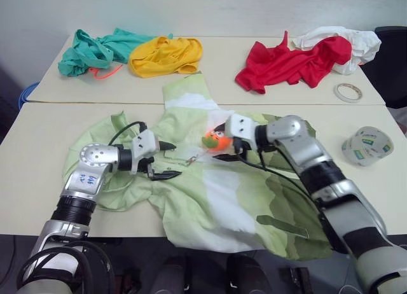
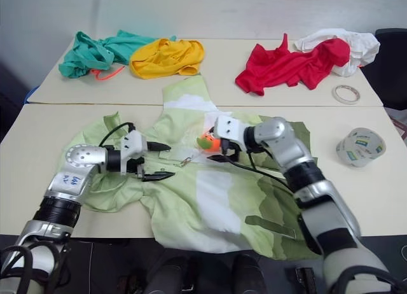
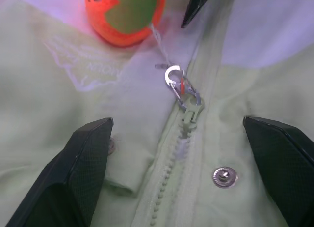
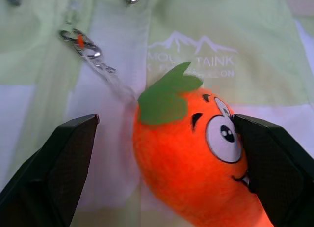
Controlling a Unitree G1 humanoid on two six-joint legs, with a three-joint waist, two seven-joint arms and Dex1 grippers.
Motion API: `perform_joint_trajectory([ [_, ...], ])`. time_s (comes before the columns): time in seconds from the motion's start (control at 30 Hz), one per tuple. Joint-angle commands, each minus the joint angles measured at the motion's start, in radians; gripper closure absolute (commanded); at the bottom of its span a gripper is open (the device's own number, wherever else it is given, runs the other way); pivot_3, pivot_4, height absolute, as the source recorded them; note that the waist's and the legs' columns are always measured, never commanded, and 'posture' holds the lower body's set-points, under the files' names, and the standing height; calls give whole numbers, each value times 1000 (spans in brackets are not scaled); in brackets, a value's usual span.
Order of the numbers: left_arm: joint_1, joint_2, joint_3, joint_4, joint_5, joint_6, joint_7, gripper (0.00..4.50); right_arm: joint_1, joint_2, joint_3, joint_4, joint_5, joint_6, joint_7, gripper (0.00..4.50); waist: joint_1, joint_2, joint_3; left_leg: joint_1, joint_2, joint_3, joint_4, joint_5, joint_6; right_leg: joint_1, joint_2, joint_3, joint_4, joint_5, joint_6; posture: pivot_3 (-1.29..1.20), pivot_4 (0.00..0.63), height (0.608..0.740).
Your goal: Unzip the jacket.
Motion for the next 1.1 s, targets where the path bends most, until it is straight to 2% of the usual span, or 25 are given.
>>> perform_joint_trajectory([
  [0.03, -17, 1, -1, 60, 53, -8, 55, 0, -47, 11, 1, 103, -58, -17, -10, 954, 1, 0, 0, 0, 0, -1, 1, 0, 0, 1, 0, -1, 0, 0, 0, 0, 150, 740],
  [0.17, 7, 4, 5, 50, 50, 29, 68, 0, -44, -19, -30, 104, -68, -19, -8, 2353, 0, 0, 0, 2, 0, -2, 1, 0, 0, 3, 0, -1, 0, 0, 0, 0, 150, 740],
  [0.27, 60, 19, 3, 22, 49, 59, 65, 0, 18, -129, -61, 46, -64, -34, 24, 3407, 5, 0, 0, 3, 0, -2, 1, 0, -1, 4, -1, -2, 0, 0, 0, 0, 150, 740],
  [0.37, 96, 29, 6, 12, 58, 82, 81, 0, 77, -214, -98, -35, -42, -22, 58, 4178, 9, -1, -1, 3, -1, -3, 1, 0, -1, 6, -2, -3, 0, 0, 0, 0, 150, 740],
  [0.4, 112, 26, 21, 29, 52, 98, 103, 0, 120, -285, -133, -90, -24, -16, 84, 4283, 9, -1, -1, 4, -1, -3, 1, 0, -1, 7, -2, -3, 0, 0, 0, 0, 150, 740],
  [0.5, 146, 22, 50, 63, 49, 131, 156, 0, 246, -475, -230, -246, 40, 26, 172, 4324, 16, 1, -1, 5, -1, -4, 1, 0, -1, 8, -2, -3, 0, 0, 0, 0, 150, 740],
  [0.57, 161, 24, 54, 73, 55, 137, 176, 0, 305, -562, -277, -298, 60, 44, 191, 4324, 11, 2, -2, 7, -1, -2, 0, 0, -1, 9, -2, -3, -1, 0, 0, 0, 150, 740],
  [0.67, 183, 20, 65, 97, 60, 150, 202, 0, 397, -692, -374, -316, 97, -2, 216, 4324, 5, 9, -6, 22, 2, 3, -6, 0, -2, 21, -2, -3, -4, 0, 0, 0, 150, 740],
  [0.73, 187, 17, 61, 118, 67, 153, 217, 0, 465, -778, -422, -265, 73, -61, 192, 4324, 6, 11, -8, 38, 2, 6, -17, 0, -3, 31, -4, -2, -10, 0, 0, 0, 150, 740],
  [0.8, 186, 15, 60, 135, 70, 157, 233, 0, 529, -847, -463, -207, 52, -85, 156, 4325, 8, 13, -9, 45, 6, 6, -19, -2, -8, 36, -5, -2, -10, -2, -3, 0, 150, 740],
  [0.87, 172, 12, 66, 171, 84, 145, 282, 0, 573, -891, -485, -158, 27, -73, 99, 4325, 8, 17, -11, 51, 9, 6, -19, -7, -17, 41, -3, -2, -10, -3, -6, 0, 150, 740],
  [0.93, 156, 13, 72, 217, 95, 102, 312, 0, 591, -903, -513, -116, 14, -63, 23, 4325, 5, 18, -14, 51, 10, 6, -19, -7, -17, 41, -3, -2, -10, -3, -6, 0, 150, 740],
  [1.1, 116, 9, 76, 282, 63, -8, 280, 0, 621, -851, -552, -115, 55, -51, -37, 4326, 0, 26, -18, 52, 11, 8, -20, -5, -20, 39, -2, 0, -7, -4, -7, 0, 150, 740],
])
